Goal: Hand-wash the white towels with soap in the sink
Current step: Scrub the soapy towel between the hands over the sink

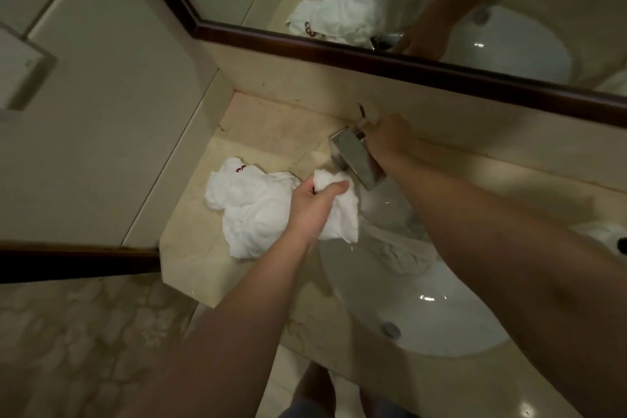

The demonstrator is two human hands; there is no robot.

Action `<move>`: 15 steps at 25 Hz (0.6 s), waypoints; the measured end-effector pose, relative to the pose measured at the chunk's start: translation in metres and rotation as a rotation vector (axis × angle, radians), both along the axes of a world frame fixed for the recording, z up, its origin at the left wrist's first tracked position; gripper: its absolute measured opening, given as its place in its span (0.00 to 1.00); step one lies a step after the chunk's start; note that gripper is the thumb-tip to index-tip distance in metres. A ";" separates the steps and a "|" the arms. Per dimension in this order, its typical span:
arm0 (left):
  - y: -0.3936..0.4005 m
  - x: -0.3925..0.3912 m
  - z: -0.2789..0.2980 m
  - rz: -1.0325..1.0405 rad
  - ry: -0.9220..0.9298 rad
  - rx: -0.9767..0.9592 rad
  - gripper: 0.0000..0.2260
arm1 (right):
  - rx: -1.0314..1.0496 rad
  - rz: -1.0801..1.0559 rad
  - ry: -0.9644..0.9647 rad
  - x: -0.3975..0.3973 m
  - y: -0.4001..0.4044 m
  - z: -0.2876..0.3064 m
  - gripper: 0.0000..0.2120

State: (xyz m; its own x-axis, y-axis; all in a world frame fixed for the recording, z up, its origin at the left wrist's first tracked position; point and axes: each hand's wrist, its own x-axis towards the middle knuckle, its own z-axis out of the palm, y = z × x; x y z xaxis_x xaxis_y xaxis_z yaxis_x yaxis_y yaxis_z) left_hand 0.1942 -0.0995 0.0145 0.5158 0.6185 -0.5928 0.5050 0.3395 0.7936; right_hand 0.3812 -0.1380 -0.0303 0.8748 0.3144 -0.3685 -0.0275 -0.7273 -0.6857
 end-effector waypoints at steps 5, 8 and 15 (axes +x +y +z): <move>-0.002 0.017 -0.012 -0.043 -0.009 0.012 0.08 | -0.009 0.022 -0.040 0.013 0.009 -0.022 0.28; -0.005 0.017 -0.016 -0.048 -0.020 0.020 0.09 | -0.027 0.016 -0.060 0.018 0.010 -0.028 0.26; 0.000 0.008 -0.010 -0.170 -0.019 0.006 0.04 | -0.022 -0.066 0.091 0.018 0.004 -0.023 0.25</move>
State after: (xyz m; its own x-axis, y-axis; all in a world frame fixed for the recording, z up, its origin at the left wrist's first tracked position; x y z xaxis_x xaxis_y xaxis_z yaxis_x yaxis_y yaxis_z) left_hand 0.2022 -0.0992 0.0042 0.6243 0.5251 -0.5784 0.5397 0.2454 0.8053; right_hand 0.3989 -0.1335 -0.0529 0.8557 0.2483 -0.4539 -0.1373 -0.7370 -0.6618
